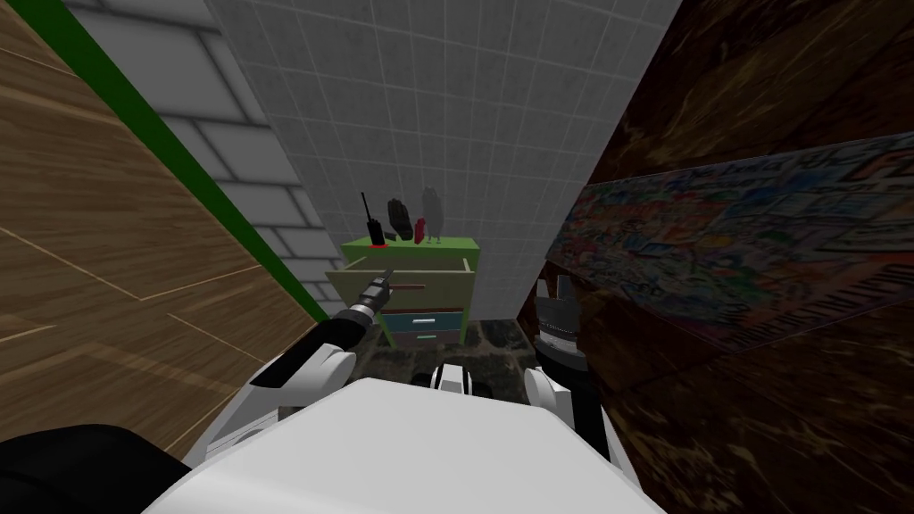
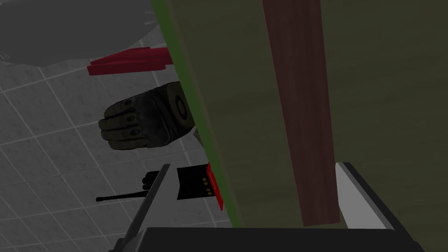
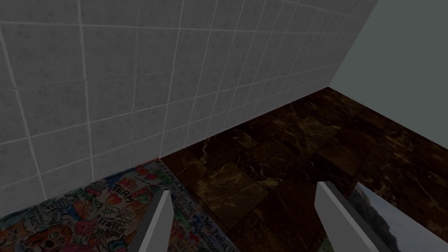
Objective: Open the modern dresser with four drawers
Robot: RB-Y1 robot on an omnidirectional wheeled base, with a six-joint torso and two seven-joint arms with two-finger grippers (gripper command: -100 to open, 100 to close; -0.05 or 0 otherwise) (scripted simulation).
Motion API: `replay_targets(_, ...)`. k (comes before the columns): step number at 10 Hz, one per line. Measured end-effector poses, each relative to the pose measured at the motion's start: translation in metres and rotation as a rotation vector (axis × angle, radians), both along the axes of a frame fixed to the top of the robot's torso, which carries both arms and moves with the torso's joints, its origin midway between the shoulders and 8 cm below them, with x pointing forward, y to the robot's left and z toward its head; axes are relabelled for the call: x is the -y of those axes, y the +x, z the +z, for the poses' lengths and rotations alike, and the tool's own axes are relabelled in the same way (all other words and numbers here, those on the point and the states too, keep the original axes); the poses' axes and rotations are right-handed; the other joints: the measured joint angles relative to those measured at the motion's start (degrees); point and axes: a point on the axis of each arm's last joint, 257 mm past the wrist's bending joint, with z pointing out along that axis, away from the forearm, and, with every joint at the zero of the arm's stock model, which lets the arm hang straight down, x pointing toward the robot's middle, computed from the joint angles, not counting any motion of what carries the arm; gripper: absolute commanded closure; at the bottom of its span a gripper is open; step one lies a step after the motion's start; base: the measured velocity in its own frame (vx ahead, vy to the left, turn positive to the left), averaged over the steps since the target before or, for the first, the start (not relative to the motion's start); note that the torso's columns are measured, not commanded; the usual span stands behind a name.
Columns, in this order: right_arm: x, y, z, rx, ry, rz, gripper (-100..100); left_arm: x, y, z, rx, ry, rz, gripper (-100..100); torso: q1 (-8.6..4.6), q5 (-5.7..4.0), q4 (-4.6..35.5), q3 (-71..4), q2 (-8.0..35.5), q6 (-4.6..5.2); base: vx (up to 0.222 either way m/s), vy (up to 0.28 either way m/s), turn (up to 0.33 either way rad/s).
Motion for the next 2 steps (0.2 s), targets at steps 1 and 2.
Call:
replay_targets(1, 0.0, 0.0, 0.0, 0.0, 0.0, 0.0, 0, -0.0002, 0.0, -0.0008, -0.002, 0.0, 0.0, 0, 0.02, 0.03, 0.0, 0.0, 0.0, 0.0, 0.0, 0.0, 0.0)
replay_targets(2, 0.0, 0.0, 0.0, 0.0, 0.0, 0.0, 0, -0.0003, 0.0, -0.0013, -0.003, -0.001, 0.001, 0, 0.04, 0.04, -0.1, 0.0, -0.1, 0.0, 0.0, 0.0, 0.0)
